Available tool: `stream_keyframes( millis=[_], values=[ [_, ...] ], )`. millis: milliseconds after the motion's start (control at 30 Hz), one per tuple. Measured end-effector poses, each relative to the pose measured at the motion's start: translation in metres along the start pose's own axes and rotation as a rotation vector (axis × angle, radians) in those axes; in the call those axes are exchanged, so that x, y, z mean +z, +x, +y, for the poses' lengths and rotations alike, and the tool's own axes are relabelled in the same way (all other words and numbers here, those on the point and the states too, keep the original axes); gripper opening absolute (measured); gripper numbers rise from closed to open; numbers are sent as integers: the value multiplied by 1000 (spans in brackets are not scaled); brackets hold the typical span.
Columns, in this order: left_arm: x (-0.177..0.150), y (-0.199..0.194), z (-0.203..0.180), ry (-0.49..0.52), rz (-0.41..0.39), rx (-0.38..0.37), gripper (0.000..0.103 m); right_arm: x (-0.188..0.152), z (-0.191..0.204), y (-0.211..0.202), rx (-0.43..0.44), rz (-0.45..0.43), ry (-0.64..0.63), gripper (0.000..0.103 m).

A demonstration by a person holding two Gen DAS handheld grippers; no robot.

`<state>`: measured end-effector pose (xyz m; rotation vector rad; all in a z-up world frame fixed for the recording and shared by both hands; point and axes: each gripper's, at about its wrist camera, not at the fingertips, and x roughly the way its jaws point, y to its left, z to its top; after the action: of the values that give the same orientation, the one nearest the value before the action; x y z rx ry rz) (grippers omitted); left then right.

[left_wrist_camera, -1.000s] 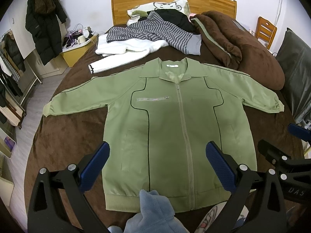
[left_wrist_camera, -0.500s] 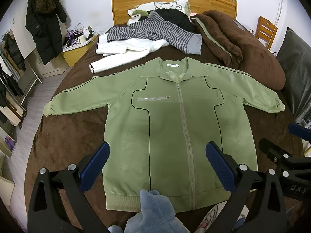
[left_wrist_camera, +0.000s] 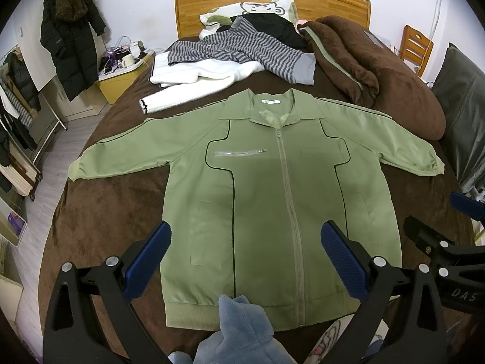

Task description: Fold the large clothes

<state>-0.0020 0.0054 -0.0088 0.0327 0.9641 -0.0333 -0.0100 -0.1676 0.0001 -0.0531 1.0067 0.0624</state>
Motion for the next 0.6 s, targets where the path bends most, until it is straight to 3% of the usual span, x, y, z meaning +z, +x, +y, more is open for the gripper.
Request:
stream_keyframes(
  millis=[600],
  values=[
    [-9, 2, 5, -2, 3, 2, 97, -3, -3, 7, 2, 17, 0, 97]
  ],
)
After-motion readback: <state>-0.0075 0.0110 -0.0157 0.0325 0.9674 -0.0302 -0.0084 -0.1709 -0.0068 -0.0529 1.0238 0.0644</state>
